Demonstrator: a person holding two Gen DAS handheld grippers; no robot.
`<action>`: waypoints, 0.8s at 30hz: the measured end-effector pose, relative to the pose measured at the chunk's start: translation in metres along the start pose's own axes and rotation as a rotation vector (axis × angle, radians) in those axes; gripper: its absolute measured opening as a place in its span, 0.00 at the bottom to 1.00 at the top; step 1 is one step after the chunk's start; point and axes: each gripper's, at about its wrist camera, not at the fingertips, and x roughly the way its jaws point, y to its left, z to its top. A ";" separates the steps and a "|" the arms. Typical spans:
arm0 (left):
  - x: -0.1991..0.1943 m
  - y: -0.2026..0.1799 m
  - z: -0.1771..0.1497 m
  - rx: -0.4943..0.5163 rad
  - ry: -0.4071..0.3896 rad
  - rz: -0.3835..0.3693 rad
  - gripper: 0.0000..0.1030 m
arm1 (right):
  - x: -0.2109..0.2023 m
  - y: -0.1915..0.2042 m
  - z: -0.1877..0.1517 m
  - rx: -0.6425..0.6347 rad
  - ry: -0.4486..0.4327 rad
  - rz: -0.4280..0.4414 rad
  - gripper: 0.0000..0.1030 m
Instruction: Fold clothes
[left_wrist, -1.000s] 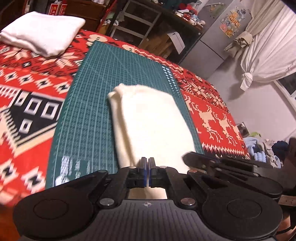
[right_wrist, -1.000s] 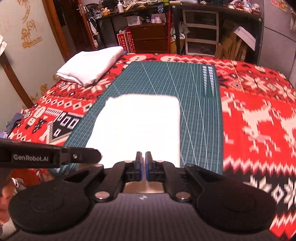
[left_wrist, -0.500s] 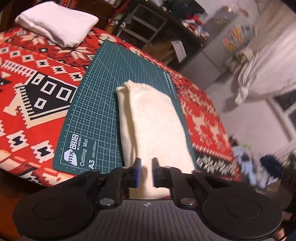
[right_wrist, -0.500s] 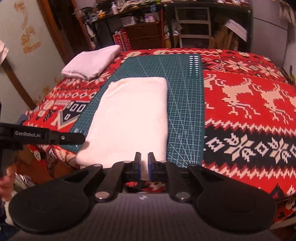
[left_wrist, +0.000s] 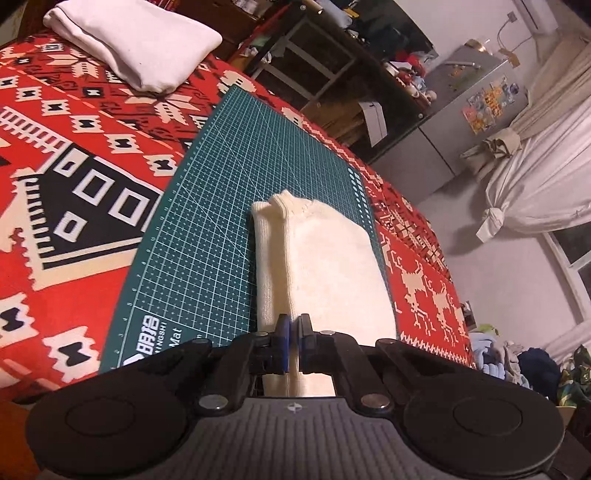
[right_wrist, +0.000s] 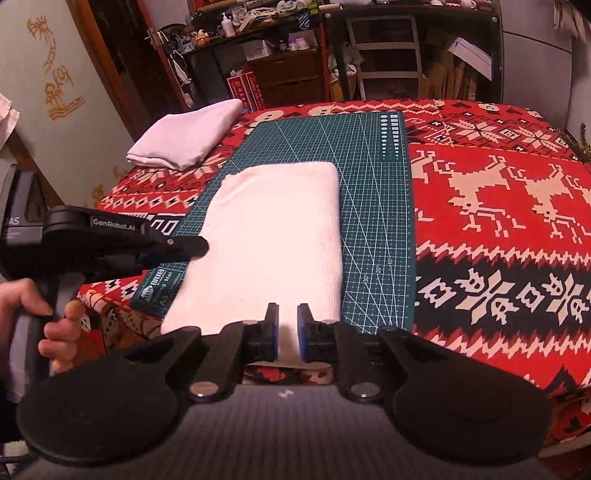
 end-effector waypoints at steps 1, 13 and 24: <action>-0.002 0.002 0.000 -0.008 0.001 -0.004 0.04 | 0.002 0.000 0.000 0.003 0.004 -0.001 0.12; -0.003 0.014 0.000 -0.047 0.021 -0.044 0.05 | 0.058 0.062 0.038 -0.165 -0.001 0.058 0.06; -0.003 0.021 0.001 -0.043 0.039 -0.055 0.05 | 0.065 0.100 0.020 -0.324 0.155 0.017 0.06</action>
